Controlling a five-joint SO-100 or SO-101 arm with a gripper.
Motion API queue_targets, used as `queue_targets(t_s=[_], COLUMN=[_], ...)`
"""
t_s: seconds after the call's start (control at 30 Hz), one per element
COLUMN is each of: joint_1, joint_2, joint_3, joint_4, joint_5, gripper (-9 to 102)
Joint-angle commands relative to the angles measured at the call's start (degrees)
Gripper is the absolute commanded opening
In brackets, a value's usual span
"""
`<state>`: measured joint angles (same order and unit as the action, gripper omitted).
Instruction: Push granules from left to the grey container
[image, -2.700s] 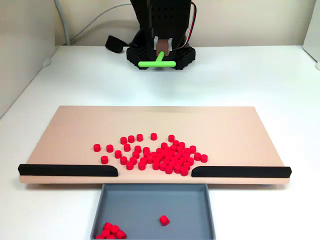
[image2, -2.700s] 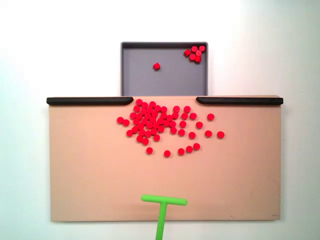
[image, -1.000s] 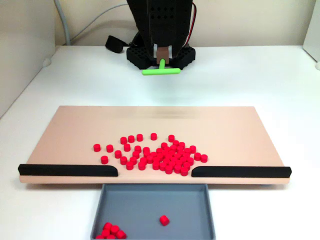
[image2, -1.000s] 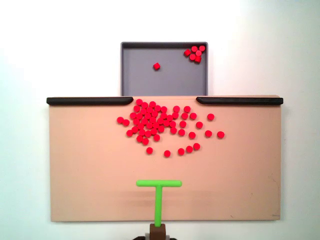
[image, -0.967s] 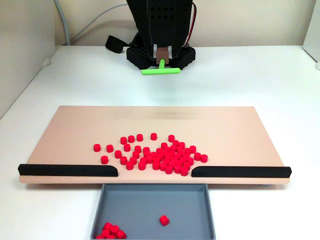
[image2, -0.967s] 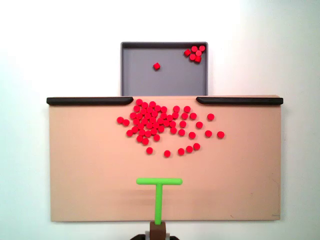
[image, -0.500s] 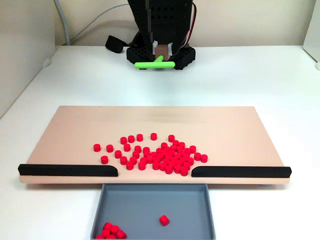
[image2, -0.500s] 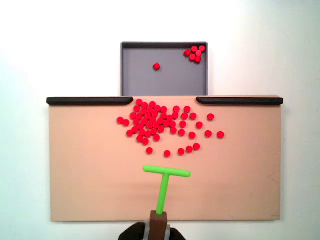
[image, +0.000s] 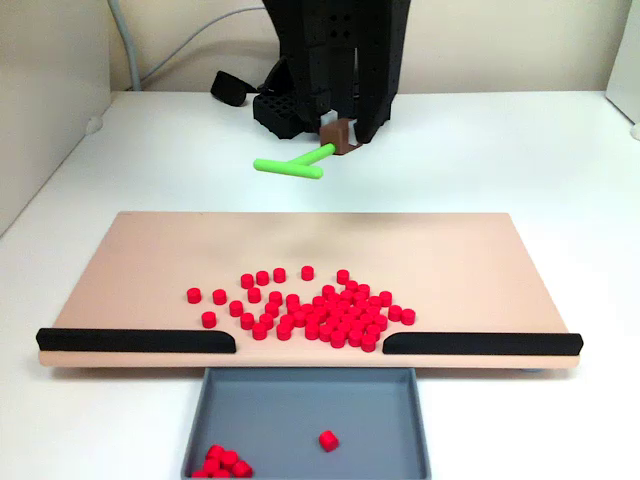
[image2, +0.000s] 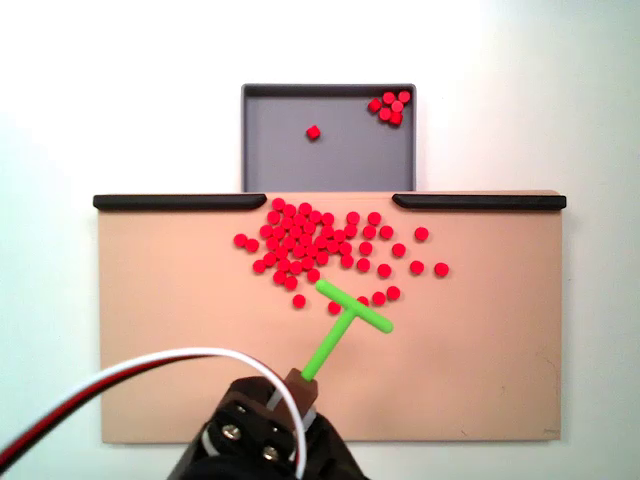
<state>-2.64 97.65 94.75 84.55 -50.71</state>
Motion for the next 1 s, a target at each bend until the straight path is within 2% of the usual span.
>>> queue_targets(t_s=[0.0,0.23,0.6,0.97], joint_1=[-3.0,-11.2,-10.9,-12.7], joint_2=[-0.4,-2.1,-4.8,-13.2], joint_3=[-2.0,-5.3,-9.1,-17.1], joint_4=[1.2,5.2,6.8,6.8], joint_5=[4.3,14.9,28.0,36.7], gripper=[0,0,0,0])
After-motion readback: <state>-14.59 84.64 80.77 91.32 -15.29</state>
